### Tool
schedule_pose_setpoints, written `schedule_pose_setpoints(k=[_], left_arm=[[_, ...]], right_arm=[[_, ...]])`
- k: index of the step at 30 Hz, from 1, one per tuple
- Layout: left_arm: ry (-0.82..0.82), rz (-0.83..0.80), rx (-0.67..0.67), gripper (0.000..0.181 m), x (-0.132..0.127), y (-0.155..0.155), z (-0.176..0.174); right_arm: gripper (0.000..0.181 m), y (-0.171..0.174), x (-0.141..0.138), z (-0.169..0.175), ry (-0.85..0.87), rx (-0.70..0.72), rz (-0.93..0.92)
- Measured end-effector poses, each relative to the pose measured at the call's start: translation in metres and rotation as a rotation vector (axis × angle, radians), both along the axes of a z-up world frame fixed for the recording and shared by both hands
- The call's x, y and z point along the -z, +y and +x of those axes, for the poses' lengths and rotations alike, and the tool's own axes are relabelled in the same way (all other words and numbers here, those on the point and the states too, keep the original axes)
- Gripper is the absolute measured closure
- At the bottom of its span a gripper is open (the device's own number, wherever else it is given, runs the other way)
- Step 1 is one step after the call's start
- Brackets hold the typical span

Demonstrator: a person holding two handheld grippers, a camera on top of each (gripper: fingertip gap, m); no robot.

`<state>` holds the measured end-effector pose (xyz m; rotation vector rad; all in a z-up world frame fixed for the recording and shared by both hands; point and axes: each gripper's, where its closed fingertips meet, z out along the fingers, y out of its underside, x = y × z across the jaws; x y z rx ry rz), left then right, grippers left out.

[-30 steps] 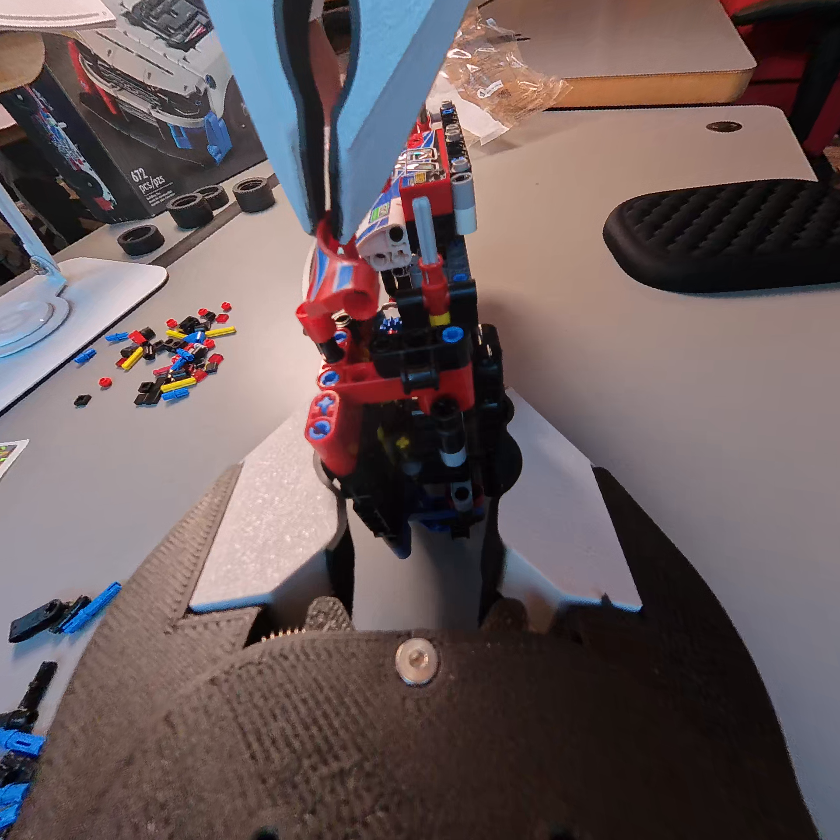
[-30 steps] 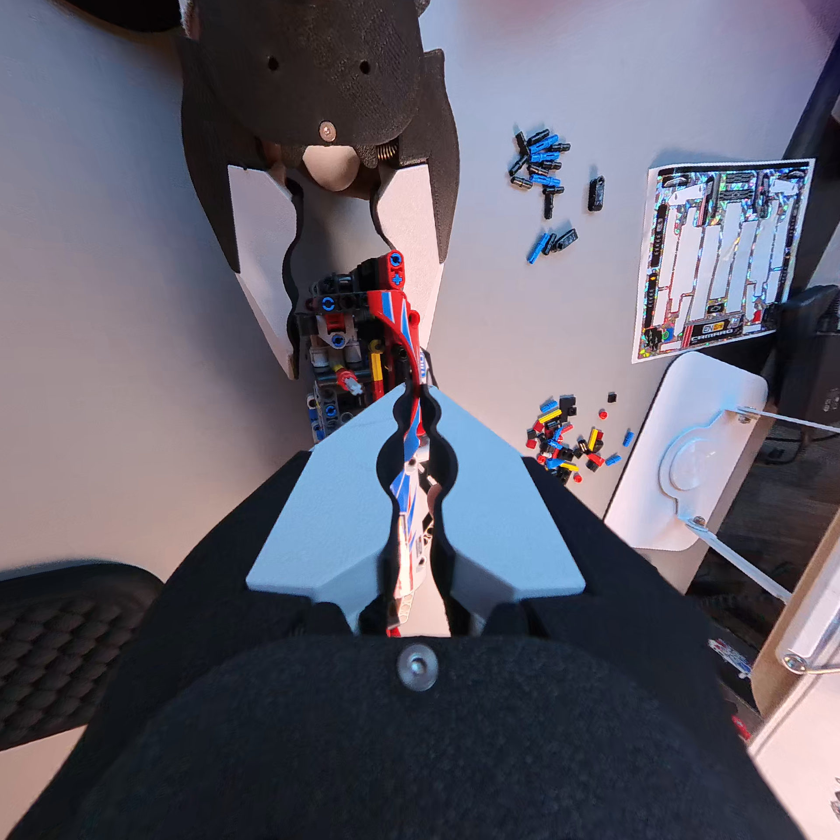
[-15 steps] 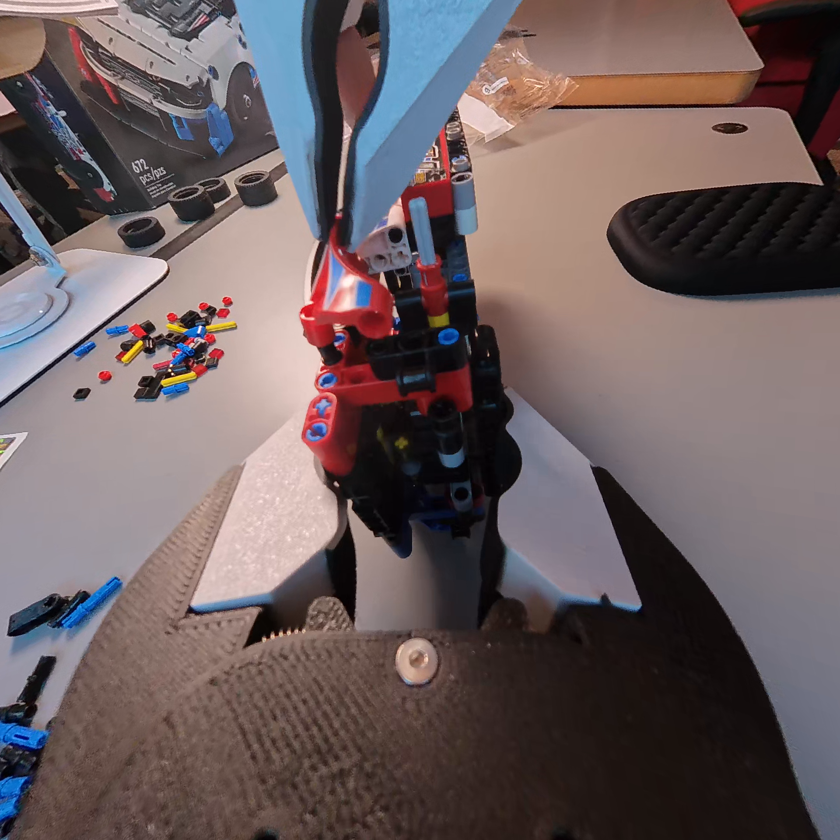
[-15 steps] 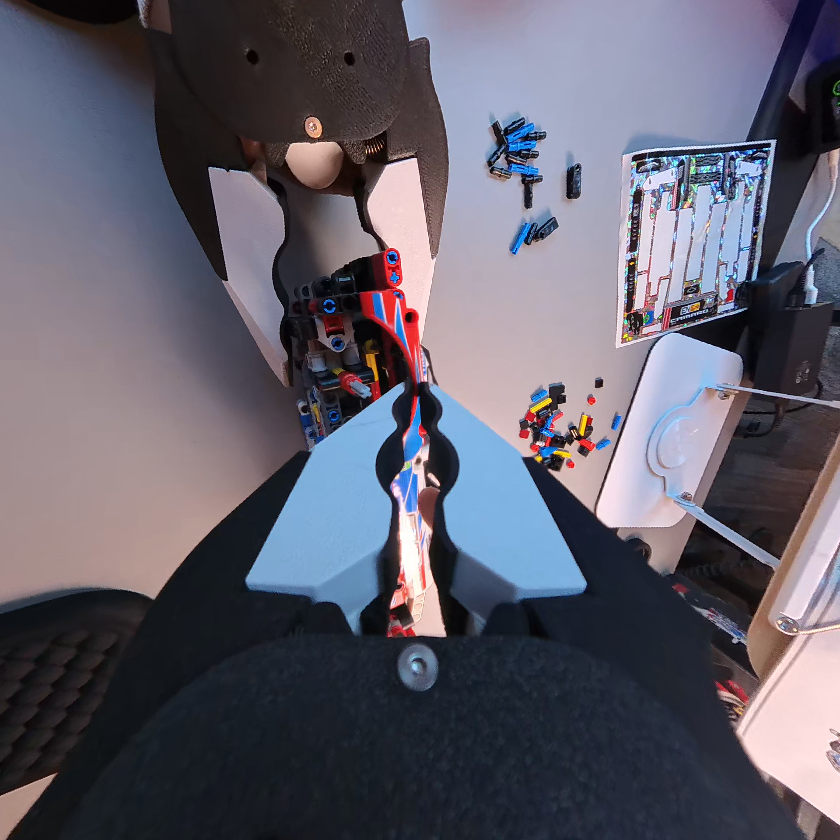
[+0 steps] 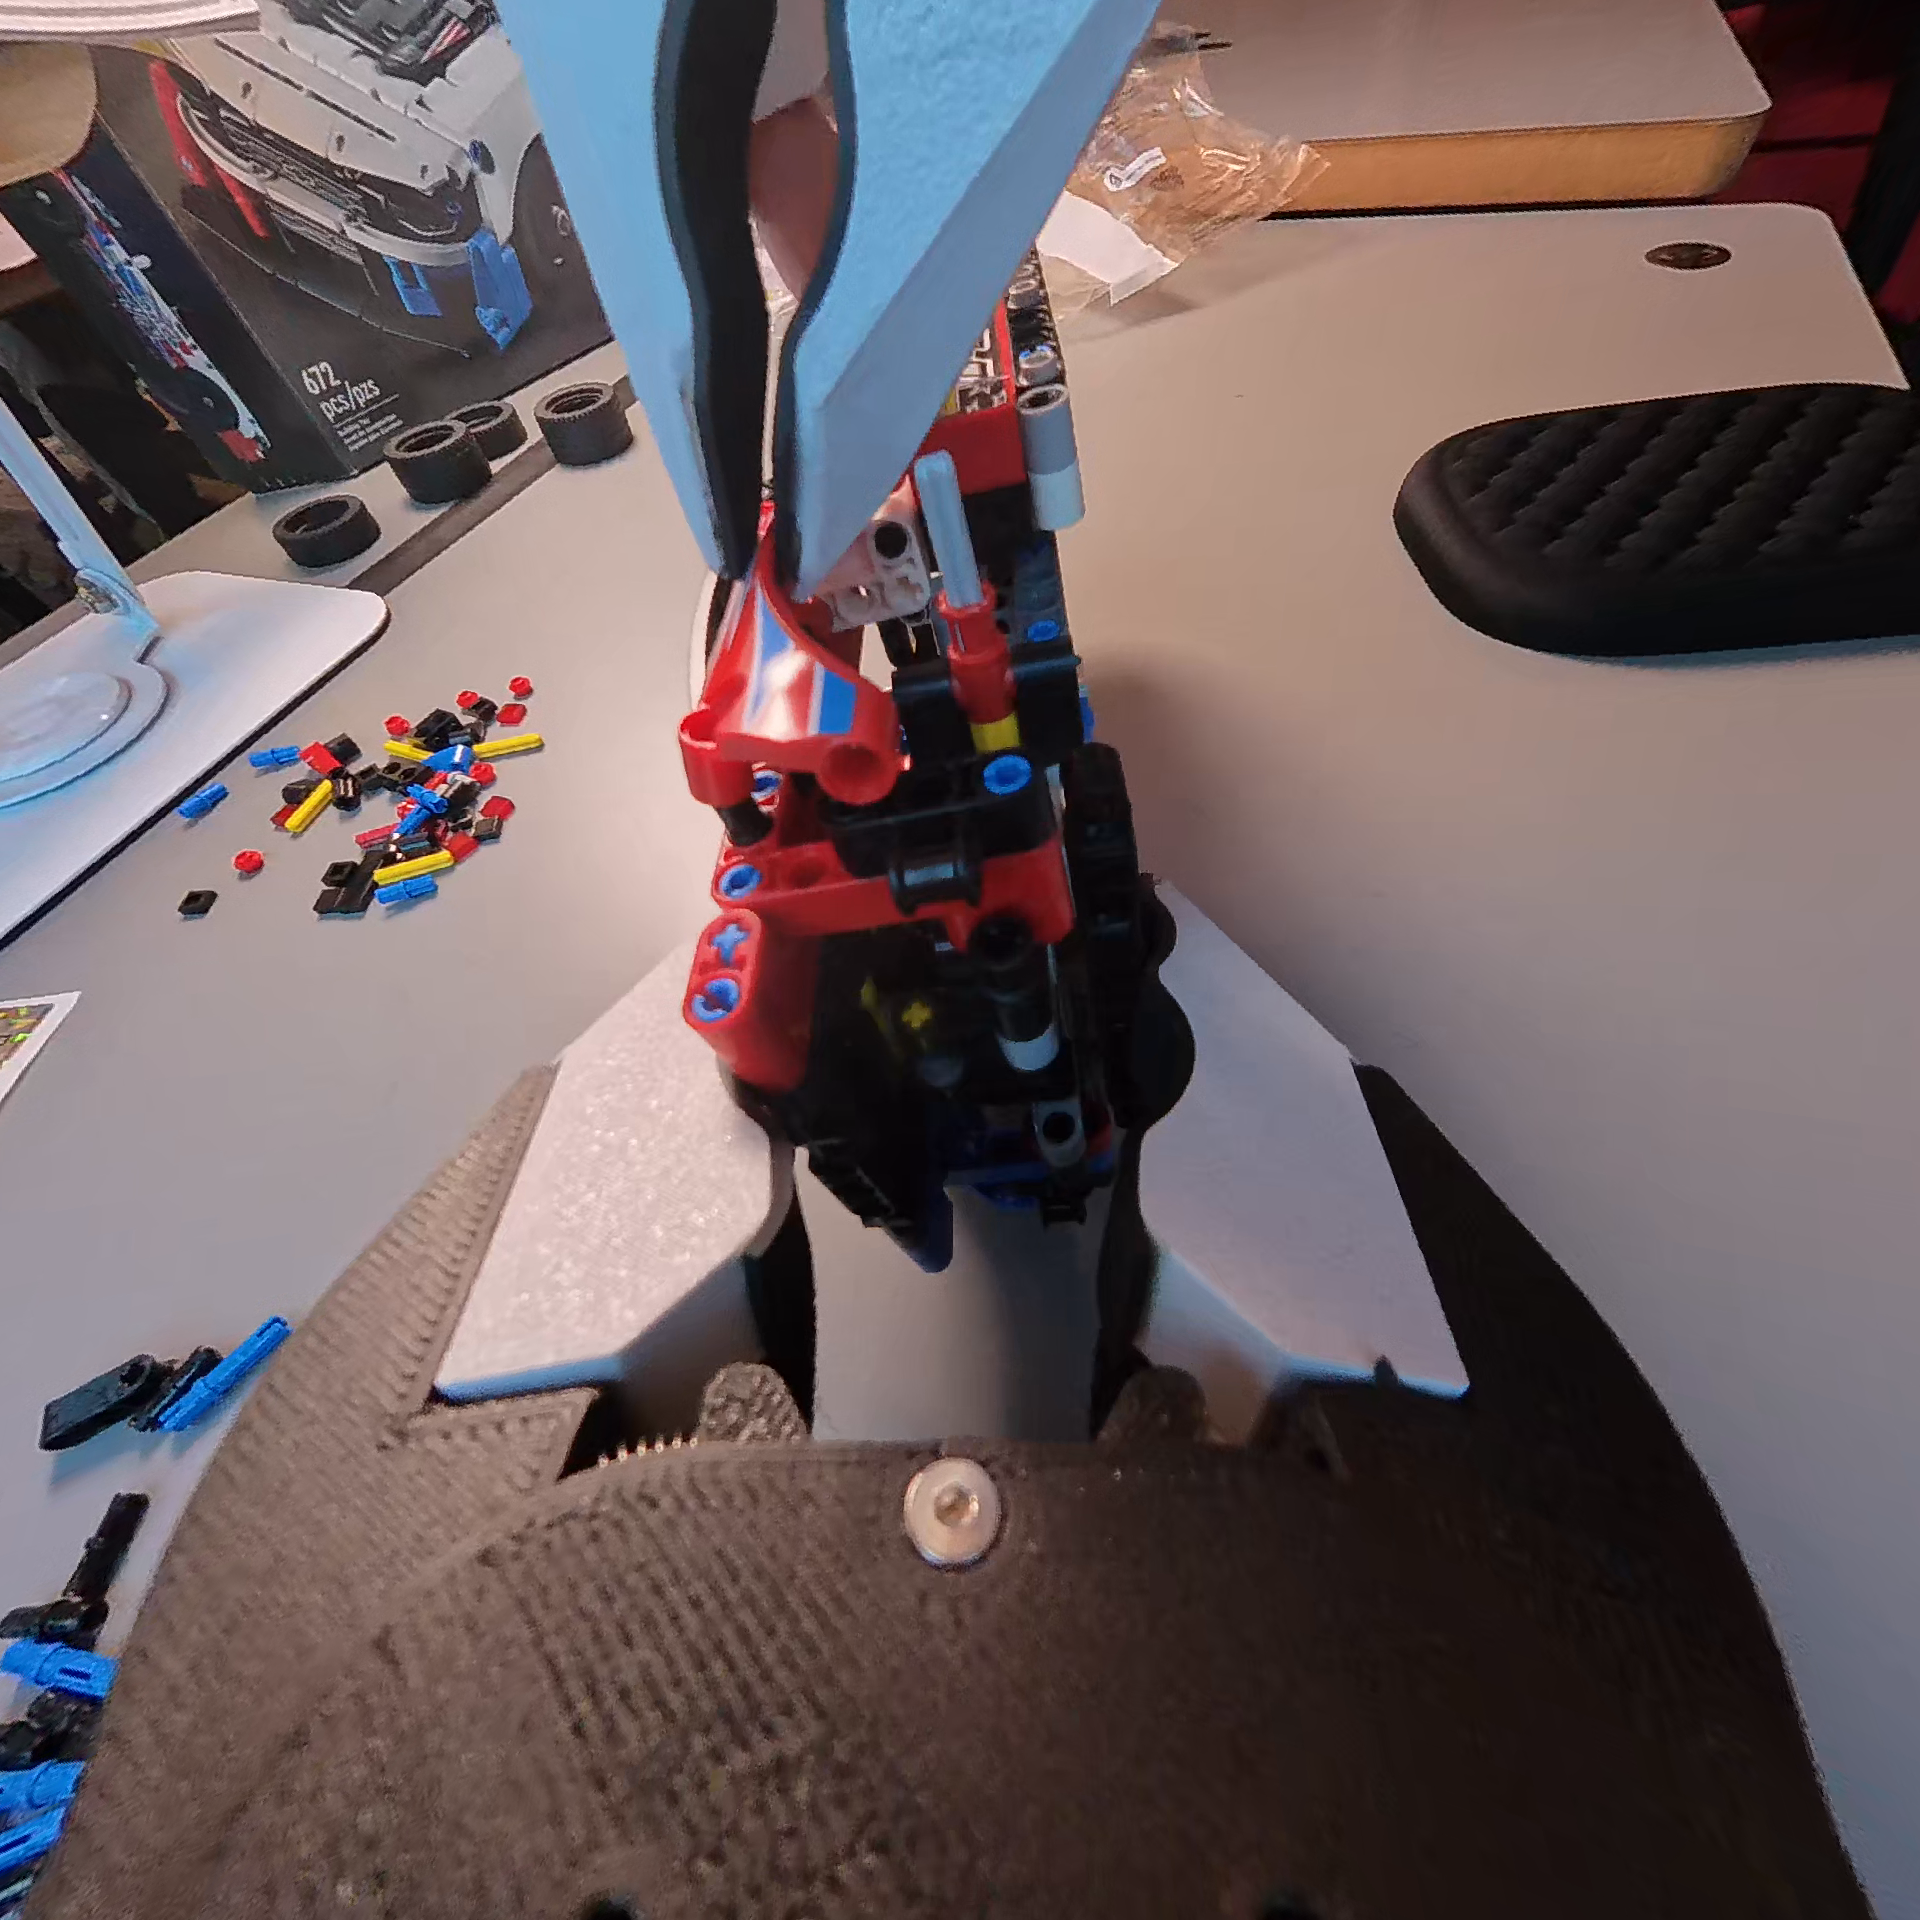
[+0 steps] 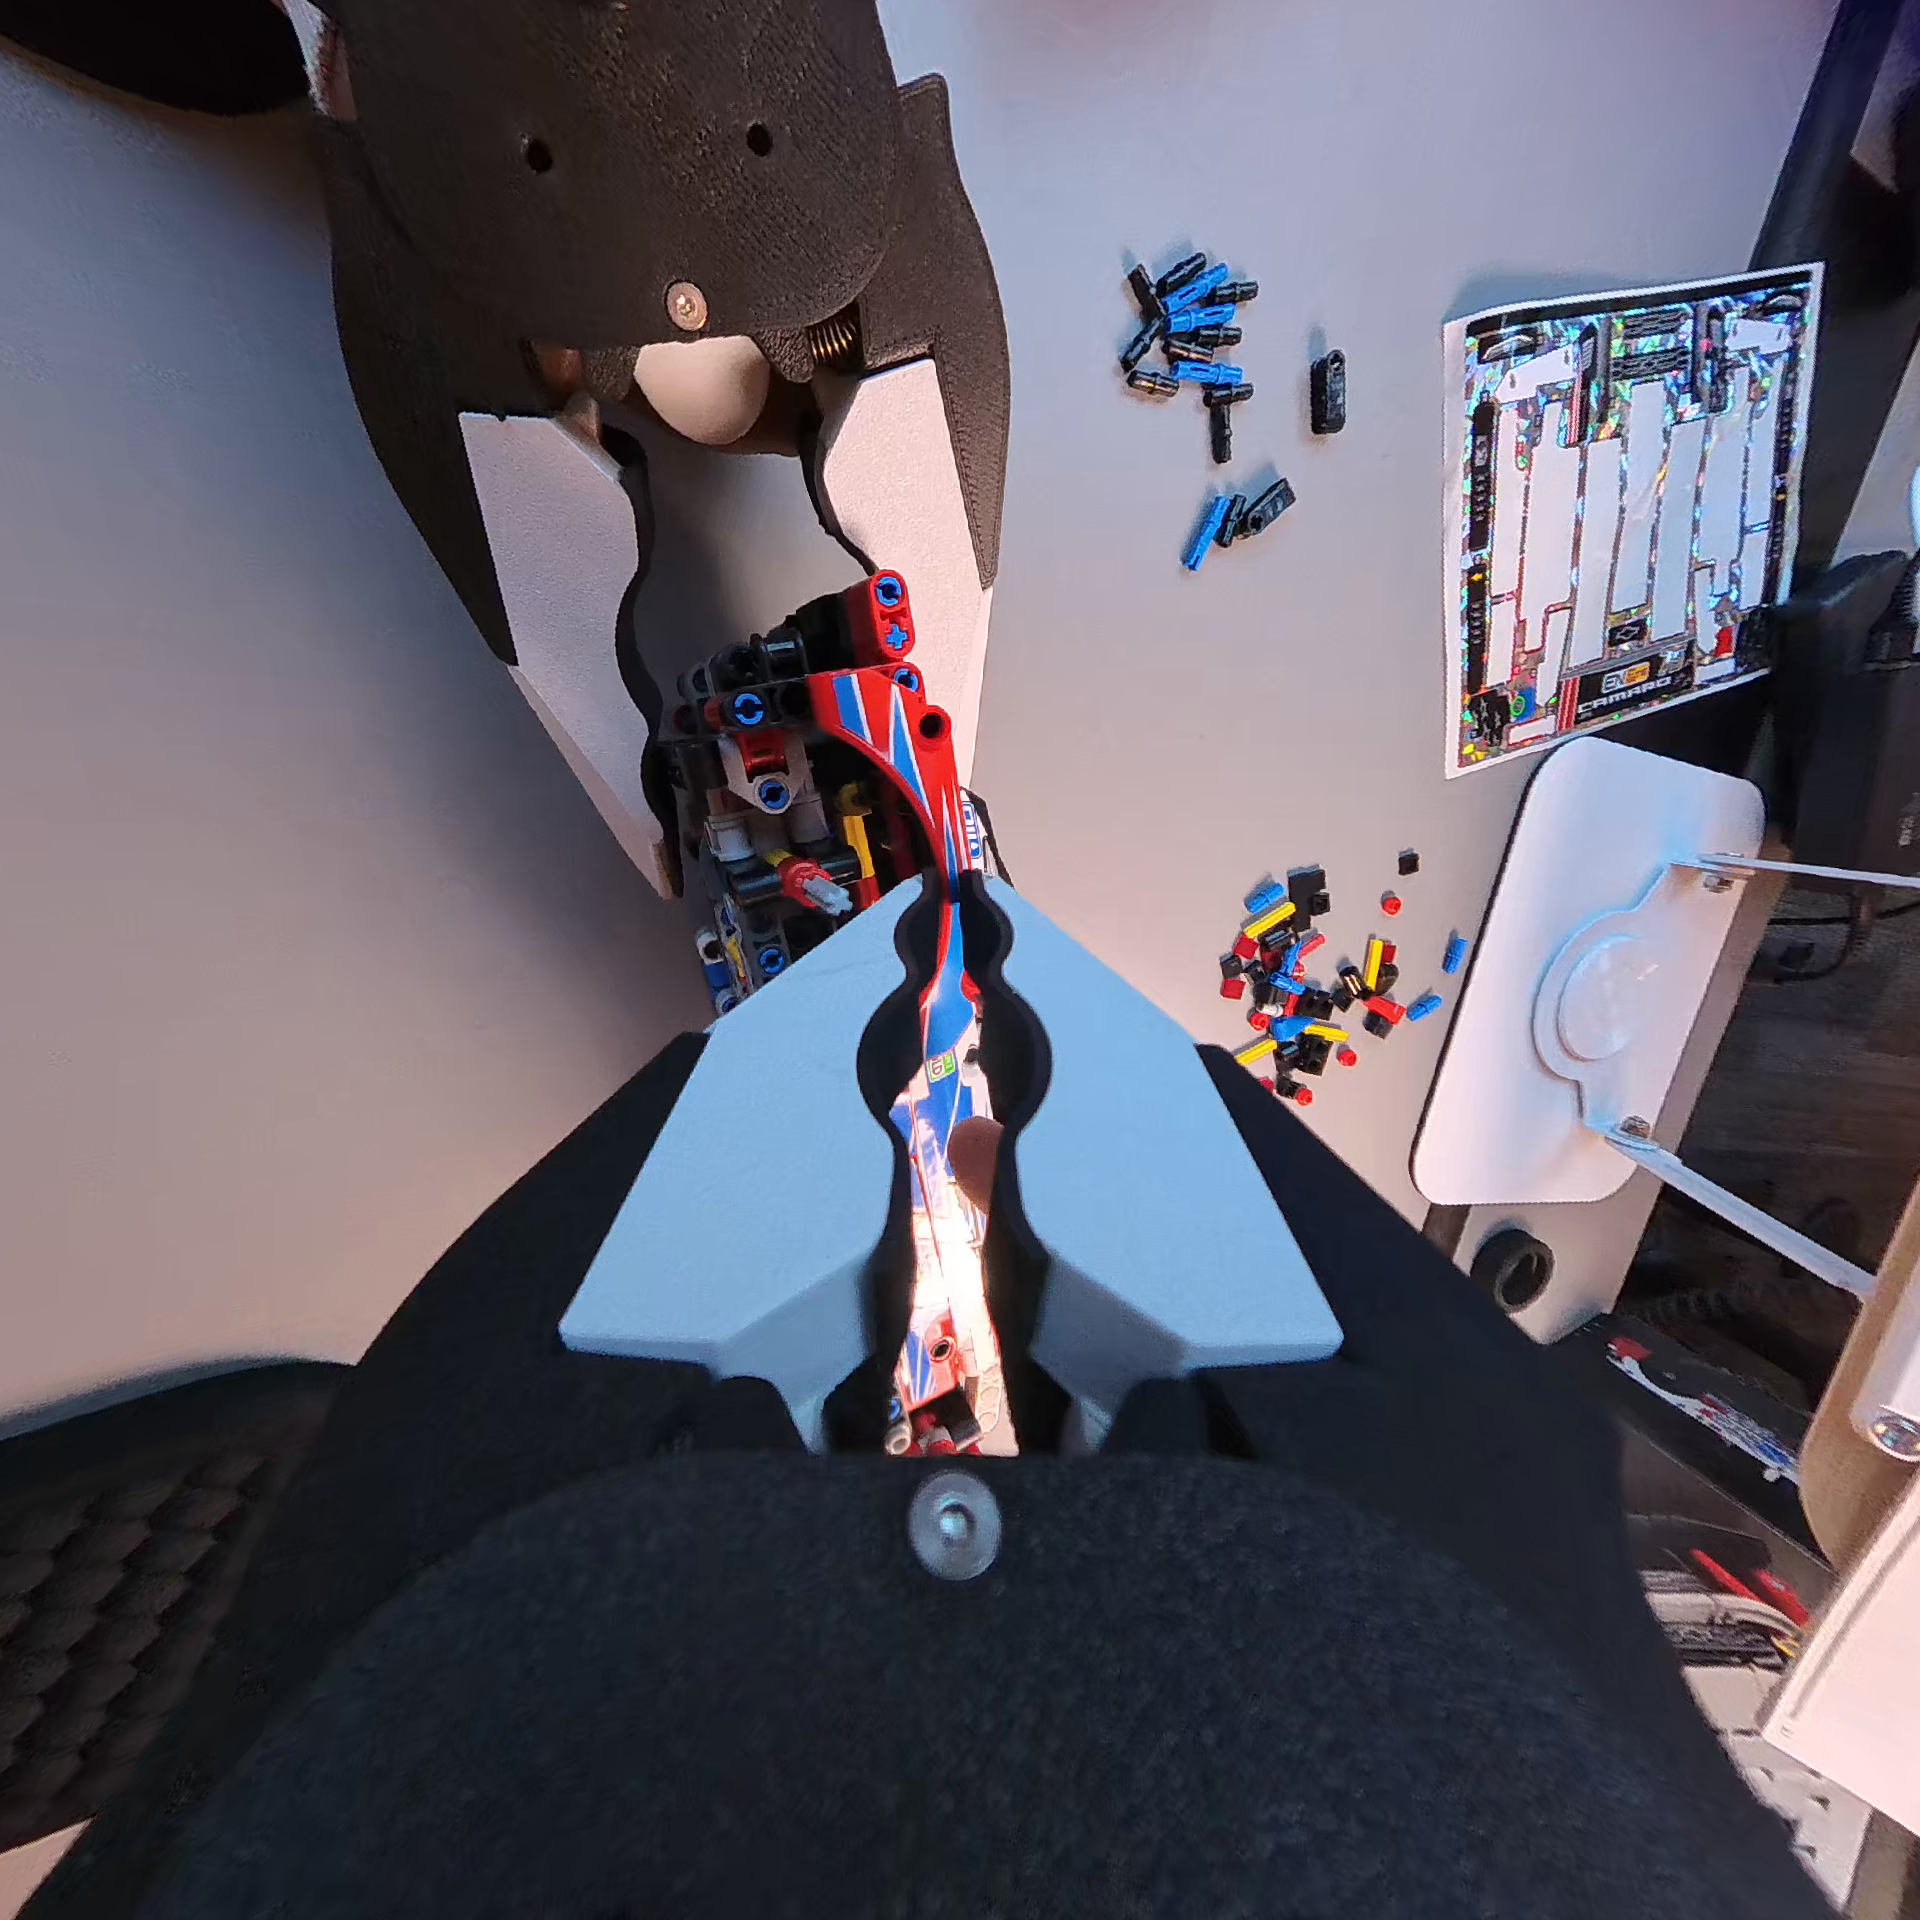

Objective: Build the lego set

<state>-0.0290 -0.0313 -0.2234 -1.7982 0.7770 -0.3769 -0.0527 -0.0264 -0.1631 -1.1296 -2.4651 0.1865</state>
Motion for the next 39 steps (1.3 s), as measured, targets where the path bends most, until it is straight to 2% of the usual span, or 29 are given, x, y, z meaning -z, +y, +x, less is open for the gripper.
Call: schedule_pose_setpoints(k=[1,11,19,22,27,39], left_arm=[[-0.001,-0.002,0.000,0.116,0.000,0.000,0.000],[0.019,0.020,0.003,0.117,-0.001,-0.002,0.003],[0.032,0.038,0.009,0.116,-0.002,-0.003,0.004],[0.045,0.053,0.010,0.117,-0.002,-0.004,0.005],[0.061,0.069,0.013,0.117,-0.002,-0.004,0.006],[0.071,0.066,0.010,0.117,-0.002,-0.004,0.006]], right_arm=[[0.180,0.000,0.000,0.000,0.002,0.001,0.000],[0.176,-0.007,-0.005,0.005,0.016,-0.006,-0.076],[0.171,-0.002,-0.024,0.008,-0.001,-0.041,-0.149],[0.172,-0.004,-0.026,0.014,-0.064,-0.090,-0.127],[0.172,-0.007,-0.011,0.022,-0.155,-0.164,-0.057],[0.176,-0.005,-0.003,0.017,-0.166,-0.160,0.054]])
